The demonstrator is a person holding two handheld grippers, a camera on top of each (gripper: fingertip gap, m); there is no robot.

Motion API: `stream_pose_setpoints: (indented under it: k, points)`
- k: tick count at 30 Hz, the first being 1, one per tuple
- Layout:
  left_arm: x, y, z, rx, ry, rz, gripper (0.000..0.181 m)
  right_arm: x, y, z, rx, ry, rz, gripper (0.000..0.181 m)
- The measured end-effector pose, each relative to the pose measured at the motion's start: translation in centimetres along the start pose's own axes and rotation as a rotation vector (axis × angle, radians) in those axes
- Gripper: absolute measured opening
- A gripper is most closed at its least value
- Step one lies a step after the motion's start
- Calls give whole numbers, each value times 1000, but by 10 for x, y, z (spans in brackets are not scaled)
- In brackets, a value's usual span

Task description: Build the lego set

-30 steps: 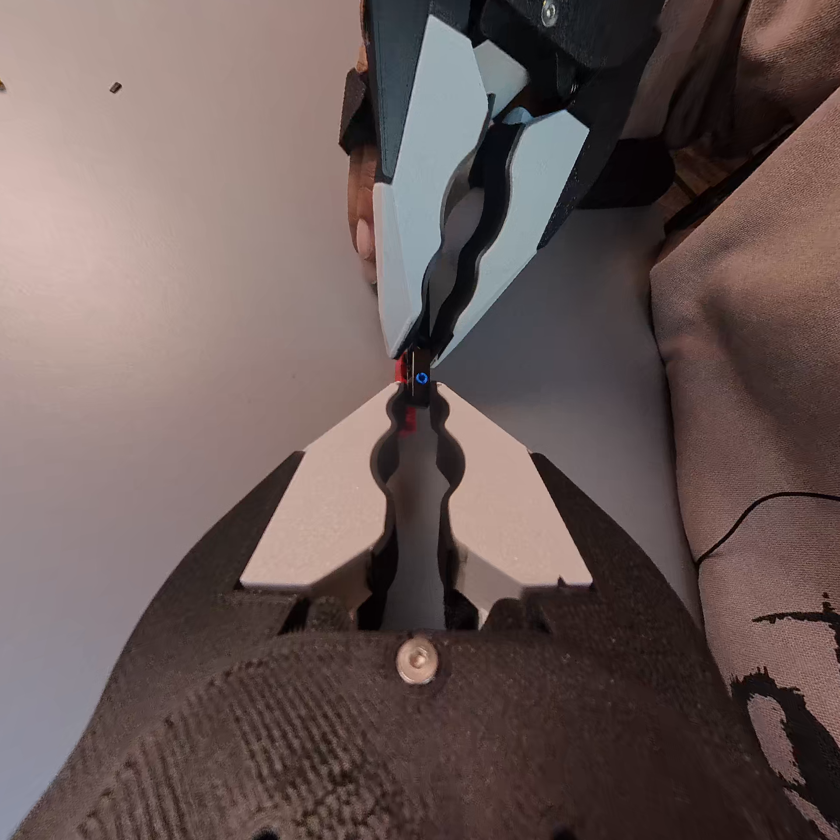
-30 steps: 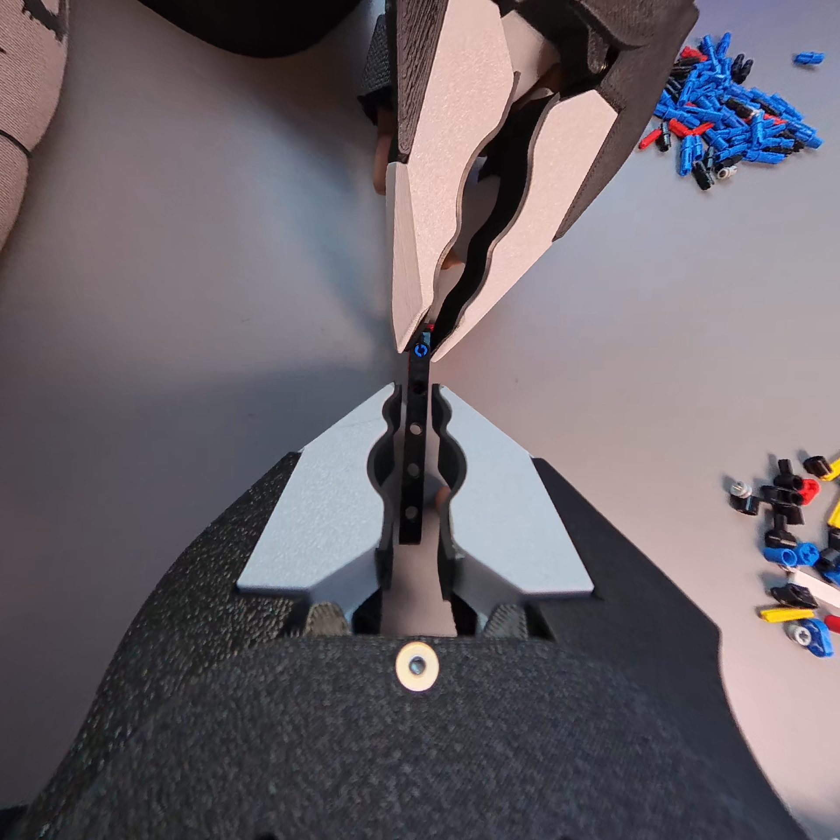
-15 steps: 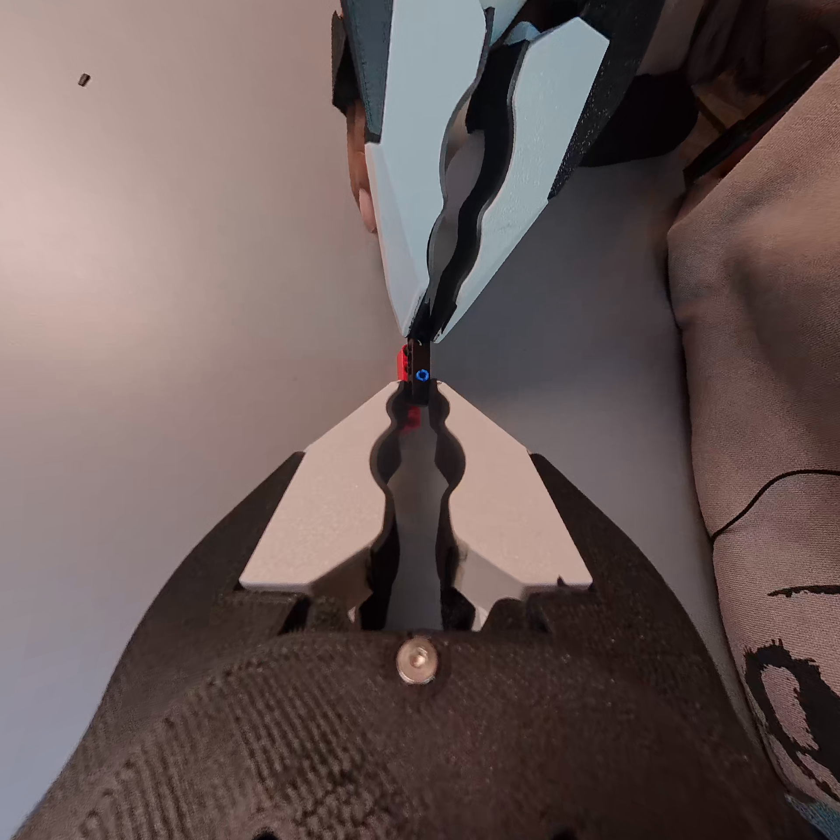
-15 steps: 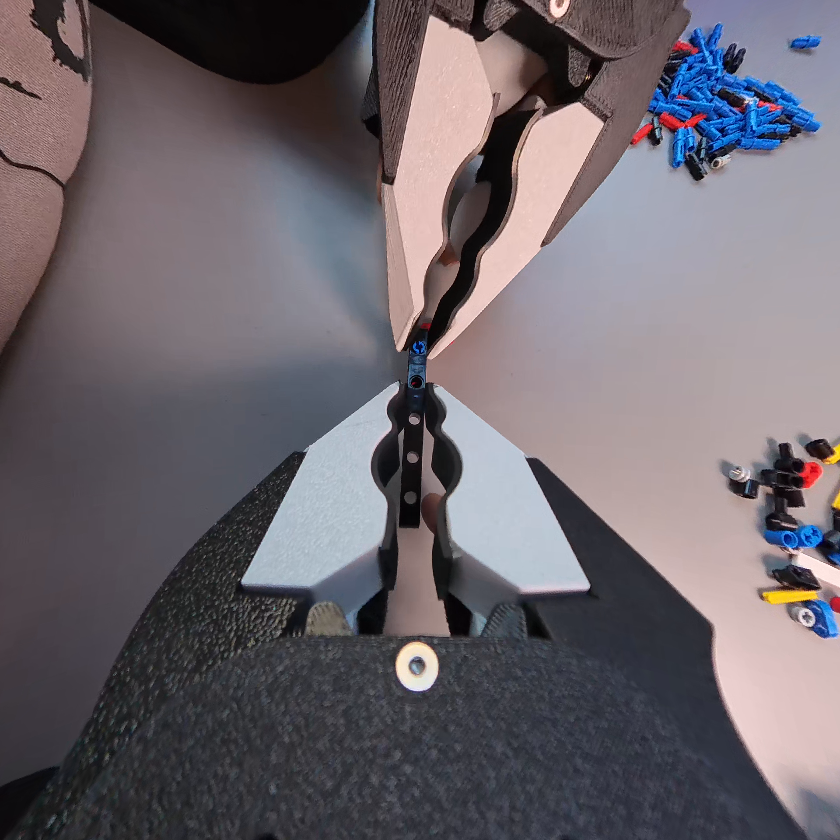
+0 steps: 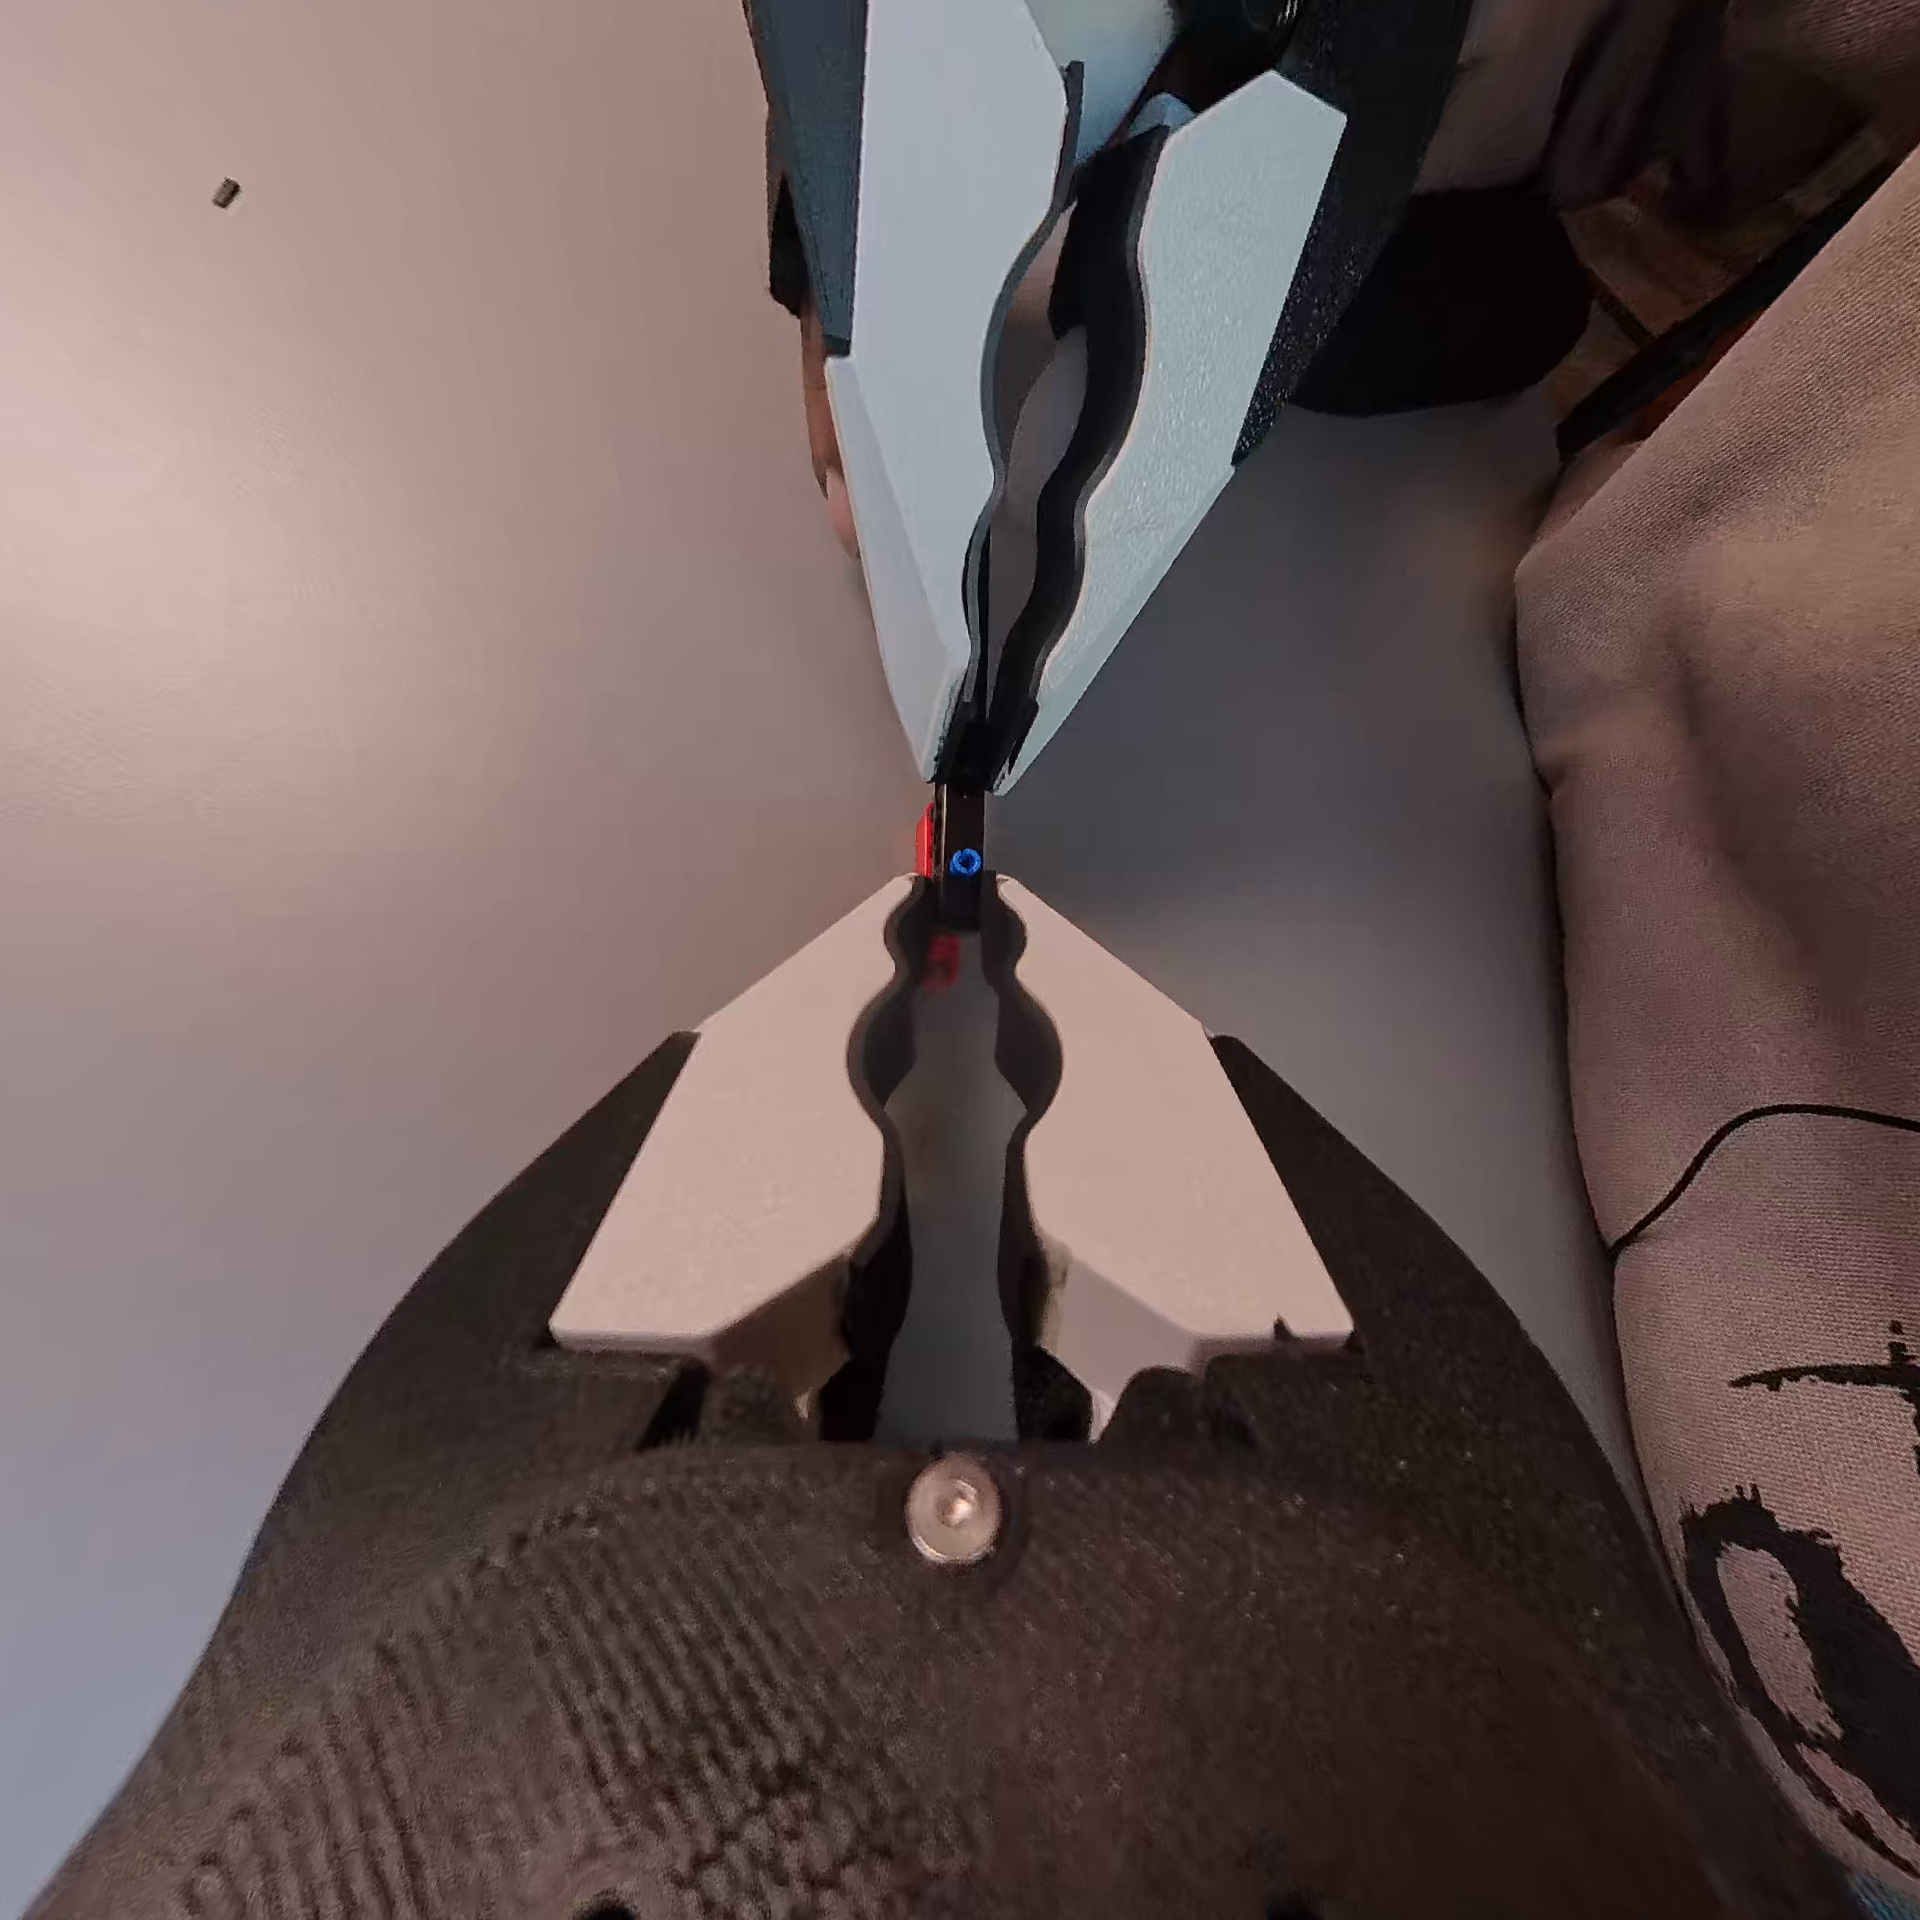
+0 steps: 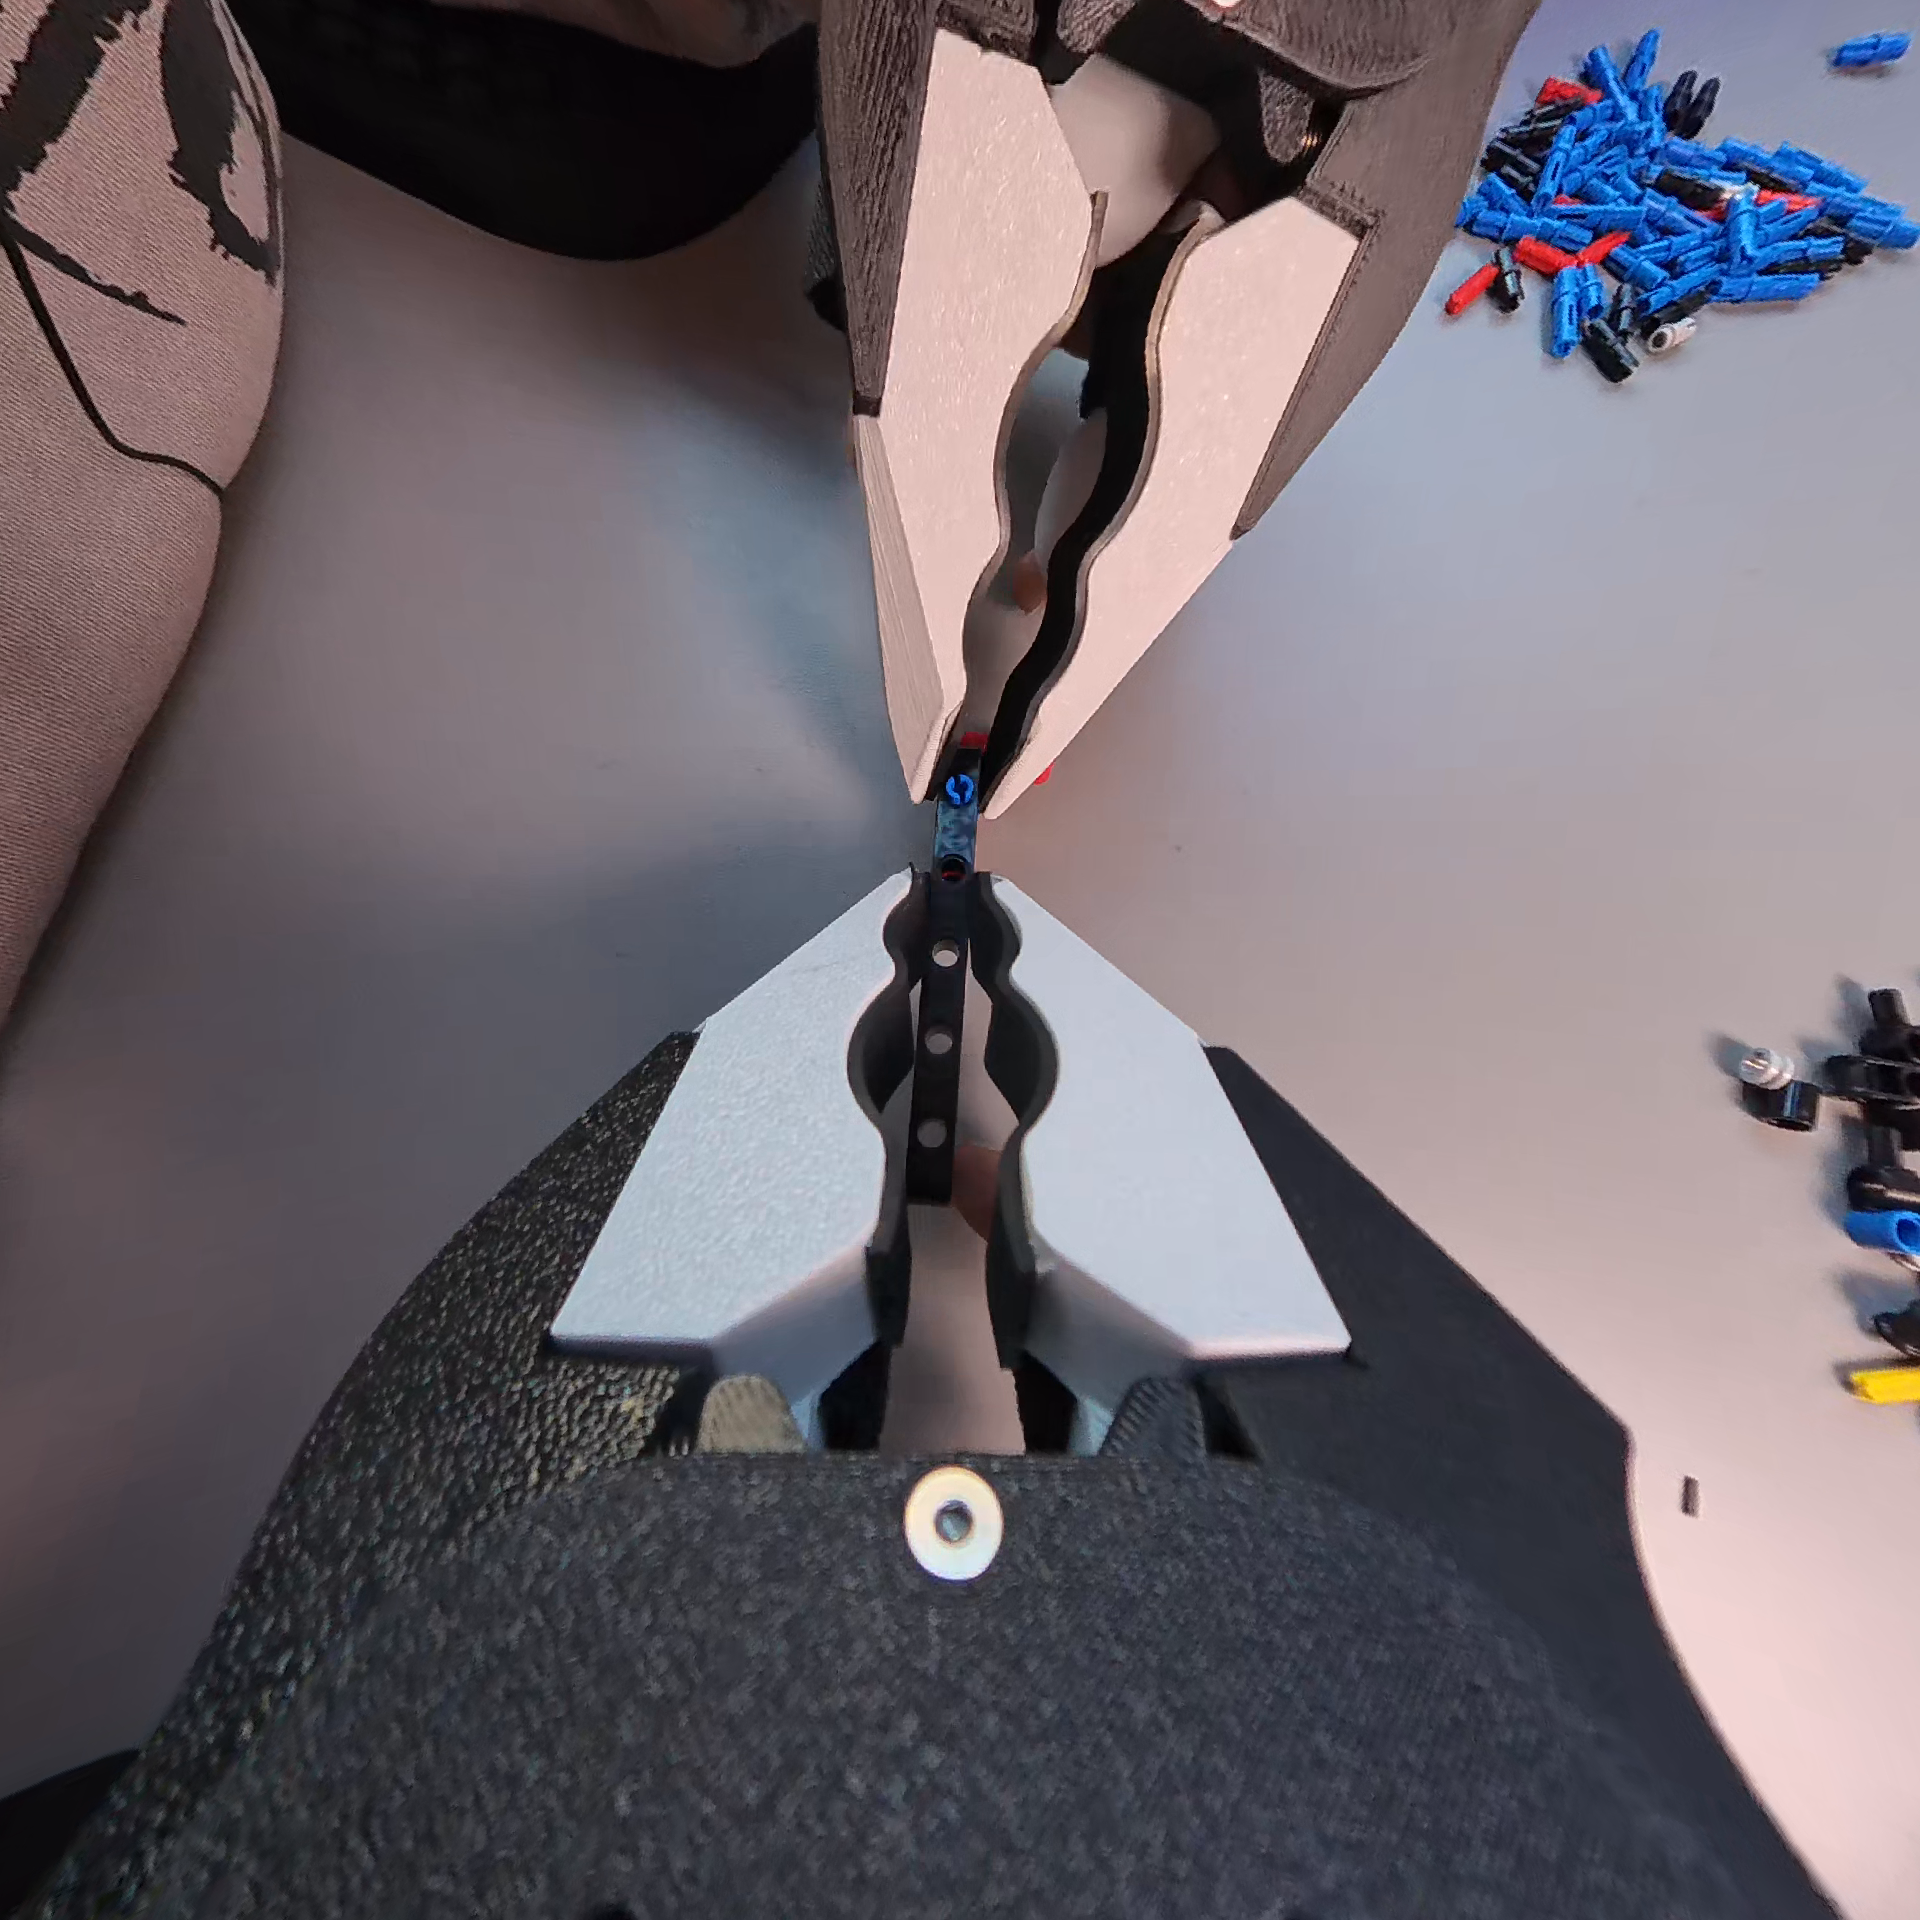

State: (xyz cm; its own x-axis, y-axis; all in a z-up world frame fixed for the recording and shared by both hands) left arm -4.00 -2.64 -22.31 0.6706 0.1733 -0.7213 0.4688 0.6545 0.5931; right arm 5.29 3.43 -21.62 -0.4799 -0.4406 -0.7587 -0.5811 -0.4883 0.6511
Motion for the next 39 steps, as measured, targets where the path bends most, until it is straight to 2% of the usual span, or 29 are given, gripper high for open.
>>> stream_pose_setpoints:
  k: [12,26,30,34,39]
  points:
    - [6,6,9,138,132,37,7,1,2,-2,-6,-16,-3,6]
    - [6,6,8,127,120,17,7,1,2,-4,3,-36,11,6]
    - [7,7,9,135,125,8,7,-2,1,-6,-36,-75,-64,11]
    - [7,8,10,144,138,-4,7,-1,4,-7,-38,-53,-125,7]
    - [9,8,12,149,146,42,7,0,5,-6,-41,-44,-172,6]
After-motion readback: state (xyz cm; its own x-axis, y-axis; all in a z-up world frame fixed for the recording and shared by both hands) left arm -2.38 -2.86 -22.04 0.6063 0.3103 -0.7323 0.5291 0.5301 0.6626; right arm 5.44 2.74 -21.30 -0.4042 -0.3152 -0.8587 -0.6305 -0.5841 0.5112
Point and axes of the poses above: each gripper's, where its closed fingertips meet, x out along the fingers, y out of its top, z = x × y across the jaws, the point moved 7 cm from there along -x, back along the fingers, and after that the axes turned 7 degrees about -z, right-handed, at the moved point
